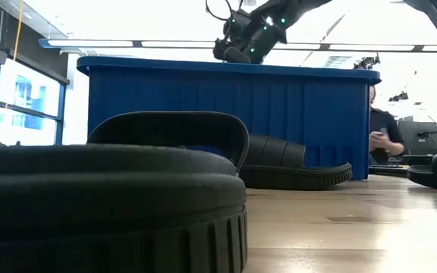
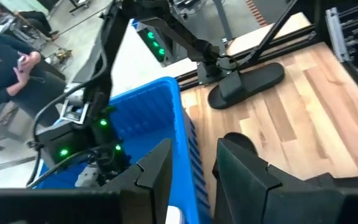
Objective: Pick and place slides into bin
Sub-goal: Put the black slide into the blue container
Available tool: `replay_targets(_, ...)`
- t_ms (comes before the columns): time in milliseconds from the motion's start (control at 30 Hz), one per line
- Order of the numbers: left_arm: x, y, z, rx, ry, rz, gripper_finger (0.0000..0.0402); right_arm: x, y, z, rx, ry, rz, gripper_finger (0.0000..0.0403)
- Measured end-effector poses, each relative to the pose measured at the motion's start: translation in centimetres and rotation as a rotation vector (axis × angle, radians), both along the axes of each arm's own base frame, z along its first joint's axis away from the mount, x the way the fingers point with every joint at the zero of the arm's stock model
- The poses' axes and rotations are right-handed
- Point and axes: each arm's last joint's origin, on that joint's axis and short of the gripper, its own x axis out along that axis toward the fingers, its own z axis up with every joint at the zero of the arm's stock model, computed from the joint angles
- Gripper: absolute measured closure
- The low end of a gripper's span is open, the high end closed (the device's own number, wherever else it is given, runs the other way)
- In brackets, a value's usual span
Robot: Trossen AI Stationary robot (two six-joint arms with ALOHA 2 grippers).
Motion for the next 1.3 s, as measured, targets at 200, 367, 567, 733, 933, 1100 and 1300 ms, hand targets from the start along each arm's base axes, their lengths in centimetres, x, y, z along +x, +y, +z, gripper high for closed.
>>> replay_targets(200,-0.1,-0.1,-0.2,-0.025,0.028,-0.044,0.0286,0.2,1.2,2.7,0.074,0.000,-0.024,0.0132)
replay_targets(367,-1.1,-0.1,-1.5,-0.129,0.193,-0.079,0.0286,0.8,4.2,7.6,0.218,-0.115,0.055,0.0132)
replay_targets(567,-0.6,-3.0,-3.8,-0.293,0.351,-0.229,0.0286,0.8,11.0,13.8,0.185,-0.199,0.204,0.0139)
replay_targets(733,-0.6,-6.3,-7.3,-0.340,0.506,-0.192,0.0286,0.3,17.1,16.4,0.059,-0.253,0.246,0.0146)
replay_targets(933,-1.3,-10.0,-12.9,-0.368,0.666,-0.015,0.0287,-0.1,22.5,15.6,-0.022,-0.180,0.088,0.0148)
replay_targets(1100,-2.5,-11.3,-18.8,-0.380,0.768,0.284,0.0287,-0.7,25.6,14.6,-0.092,-0.131,-0.112,0.0148)
replay_targets(1300,-4.3,-11.9,-25.5,-0.358,0.757,0.537,0.0287,-1.7,27.8,14.5,-0.140,-0.123,-0.156,0.0147)
